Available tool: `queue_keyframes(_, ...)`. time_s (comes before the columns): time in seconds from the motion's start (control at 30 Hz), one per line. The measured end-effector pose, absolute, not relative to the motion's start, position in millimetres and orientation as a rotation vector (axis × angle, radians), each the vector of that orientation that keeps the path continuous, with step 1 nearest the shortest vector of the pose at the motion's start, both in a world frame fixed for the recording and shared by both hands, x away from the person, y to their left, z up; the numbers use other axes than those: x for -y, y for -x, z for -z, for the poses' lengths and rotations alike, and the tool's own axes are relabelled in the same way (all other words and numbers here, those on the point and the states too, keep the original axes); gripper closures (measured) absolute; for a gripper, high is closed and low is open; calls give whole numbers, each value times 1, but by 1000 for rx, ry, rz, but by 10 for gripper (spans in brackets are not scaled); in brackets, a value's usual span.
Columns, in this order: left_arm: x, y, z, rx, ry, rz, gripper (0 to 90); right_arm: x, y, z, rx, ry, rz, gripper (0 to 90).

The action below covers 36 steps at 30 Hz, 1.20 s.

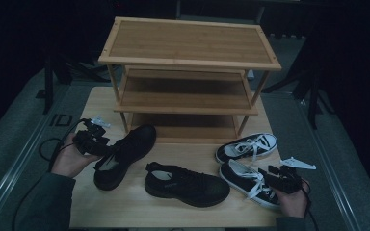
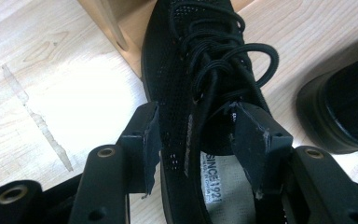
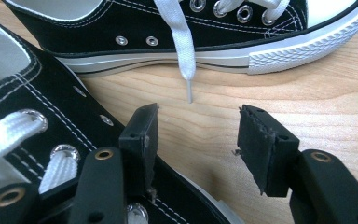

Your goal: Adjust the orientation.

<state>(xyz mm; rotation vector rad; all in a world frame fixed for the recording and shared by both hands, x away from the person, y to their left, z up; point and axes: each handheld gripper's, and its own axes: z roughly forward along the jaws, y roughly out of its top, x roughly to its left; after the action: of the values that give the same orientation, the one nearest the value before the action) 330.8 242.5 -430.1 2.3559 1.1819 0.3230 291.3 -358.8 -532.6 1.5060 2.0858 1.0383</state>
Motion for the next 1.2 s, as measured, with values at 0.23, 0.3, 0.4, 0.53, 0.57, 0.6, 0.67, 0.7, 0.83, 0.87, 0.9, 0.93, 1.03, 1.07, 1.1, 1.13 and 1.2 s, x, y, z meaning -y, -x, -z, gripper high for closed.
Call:
queue_keyframes(0.23,-240,-332,425,-1168,-2357,-318,510,359,-291,533,-2086,-1507,-1039,477)
queue_keyframes(0.3,-240,-333,424,-1168,-2361,-318,508,359,-291,533,-2086,-1507,-1039,476)
queue_keyframes(0.4,-241,-334,423,-1174,-2356,-314,507,359,-291,533,-2085,-1509,-1039,477)
queue_keyframes(0.53,-242,-336,420,-1182,-2352,-311,506,359,-291,533,-2085,-1509,-1039,477)
queue_keyframes(0.57,-242,-336,420,-1181,-2353,-311,506,359,-291,533,-2085,-1508,-1039,477)
queue_keyframes(0.6,-242,-336,419,-1181,-2353,-315,505,359,-291,533,-2085,-1509,-1039,477)
queue_keyframes(0.67,-242,-336,418,-1182,-2352,-317,504,359,-291,533,-2085,-1509,-1040,477)
queue_keyframes(0.7,-242,-336,417,-1183,-2349,-319,503,359,-291,533,-2085,-1509,-1040,477)
queue_keyframes(0.83,-241,-335,415,-1179,-2349,-320,503,359,-291,533,-2084,-1509,-1040,477)
queue_keyframes(0.87,-241,-335,414,-1175,-2348,-315,503,359,-291,533,-2084,-1509,-1040,477)
queue_keyframes(0.9,-241,-335,414,-1175,-2348,-315,503,359,-291,533,-2084,-1509,-1040,477)
queue_keyframes(0.93,-240,-335,414,-1173,-2348,-315,503,359,-291,533,-2084,-1508,-1040,477)
queue_keyframes(1.03,-239,-335,413,-1163,-2352,-313,503,359,-291,533,-2085,-1508,-1039,476)
queue_keyframes(1.07,-239,-335,413,-1163,-2352,-313,503,359,-291,533,-2085,-1508,-1039,476)
queue_keyframes(1.1,-238,-334,412,-1159,-2352,-312,503,359,-291,533,-2085,-1508,-1040,477)
queue_keyframes(1.13,-238,-335,412,-1156,-2352,-310,503,359,-291,533,-2086,-1509,-1040,477)
queue_keyframes(1.2,-237,-335,411,-1150,-2352,-308,503,359,-291,533,-2085,-1508,-1040,477)
